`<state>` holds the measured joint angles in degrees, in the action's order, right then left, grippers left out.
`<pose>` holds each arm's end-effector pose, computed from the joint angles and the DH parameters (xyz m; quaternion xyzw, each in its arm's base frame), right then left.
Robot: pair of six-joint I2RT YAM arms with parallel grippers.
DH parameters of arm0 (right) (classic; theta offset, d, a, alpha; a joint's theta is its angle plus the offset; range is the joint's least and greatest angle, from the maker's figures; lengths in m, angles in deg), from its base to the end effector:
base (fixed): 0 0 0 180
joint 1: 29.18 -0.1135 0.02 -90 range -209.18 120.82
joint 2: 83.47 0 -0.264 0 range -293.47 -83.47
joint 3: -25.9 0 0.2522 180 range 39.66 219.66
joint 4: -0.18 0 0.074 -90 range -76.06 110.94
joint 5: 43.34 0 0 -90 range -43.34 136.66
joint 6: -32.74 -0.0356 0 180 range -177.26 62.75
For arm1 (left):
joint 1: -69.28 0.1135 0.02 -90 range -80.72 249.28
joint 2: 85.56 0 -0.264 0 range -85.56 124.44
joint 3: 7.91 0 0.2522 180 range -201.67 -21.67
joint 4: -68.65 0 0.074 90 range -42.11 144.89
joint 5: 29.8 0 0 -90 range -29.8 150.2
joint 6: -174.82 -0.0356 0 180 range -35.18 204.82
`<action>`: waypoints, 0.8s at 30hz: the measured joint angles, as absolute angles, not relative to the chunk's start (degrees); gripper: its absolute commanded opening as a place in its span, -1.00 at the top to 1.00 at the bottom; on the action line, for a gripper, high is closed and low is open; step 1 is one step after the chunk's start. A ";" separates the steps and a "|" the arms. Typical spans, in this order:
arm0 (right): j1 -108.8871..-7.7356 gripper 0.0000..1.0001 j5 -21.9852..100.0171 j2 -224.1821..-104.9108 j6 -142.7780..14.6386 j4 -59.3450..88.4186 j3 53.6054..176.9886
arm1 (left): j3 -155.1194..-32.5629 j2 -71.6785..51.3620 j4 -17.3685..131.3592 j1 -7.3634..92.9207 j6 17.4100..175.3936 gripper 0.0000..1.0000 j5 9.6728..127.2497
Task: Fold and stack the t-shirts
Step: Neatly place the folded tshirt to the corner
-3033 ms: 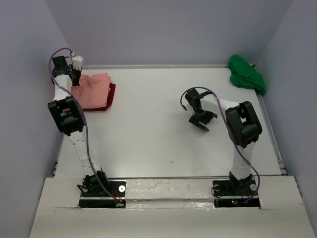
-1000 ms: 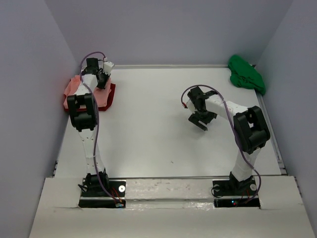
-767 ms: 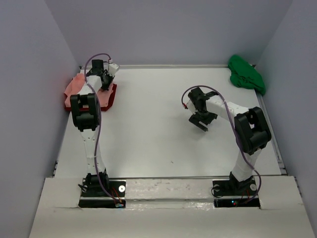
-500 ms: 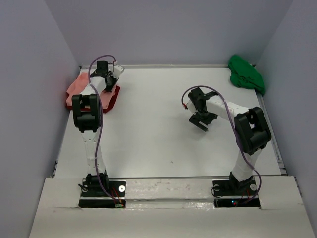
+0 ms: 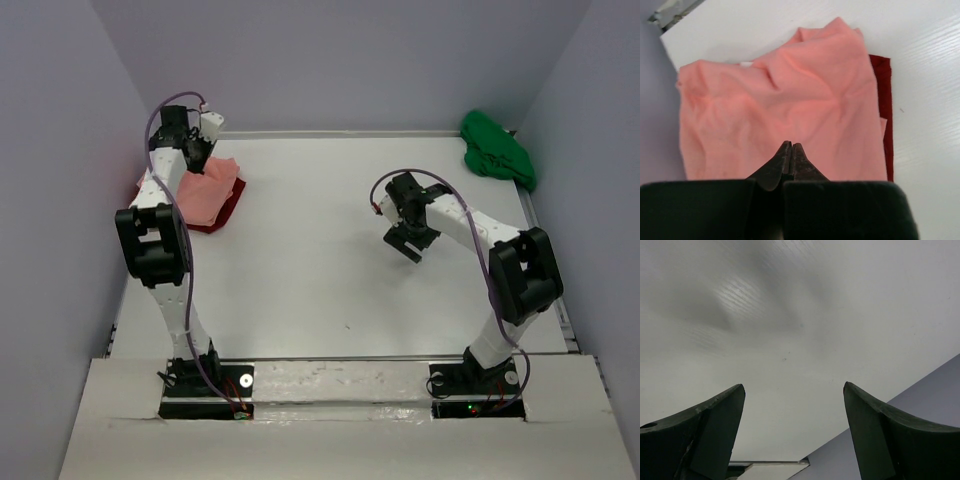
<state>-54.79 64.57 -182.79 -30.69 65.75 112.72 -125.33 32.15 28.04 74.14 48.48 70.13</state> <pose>0.3035 0.1333 0.2139 -0.4175 0.8895 -0.1557 0.1014 0.4762 0.0343 0.2745 0.2804 0.8625 0.0719 0.4152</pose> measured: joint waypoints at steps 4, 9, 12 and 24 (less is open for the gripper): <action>-54.79 -0.70 64.37 -182.51 -30.69 65.78 112.72 | -125.24 27.86 27.17 77.53 48.68 1.00 71.47; -54.79 -0.70 64.22 -182.51 -30.71 65.80 112.72 | -117.04 22.20 27.58 80.11 47.83 1.00 72.95; -54.79 -0.70 64.18 -182.51 -30.71 65.80 112.72 | -110.60 20.02 27.65 81.38 47.06 1.00 73.98; -54.79 -0.70 64.20 -182.55 -30.73 65.78 112.70 | -100.74 21.63 31.38 83.15 45.75 1.00 78.55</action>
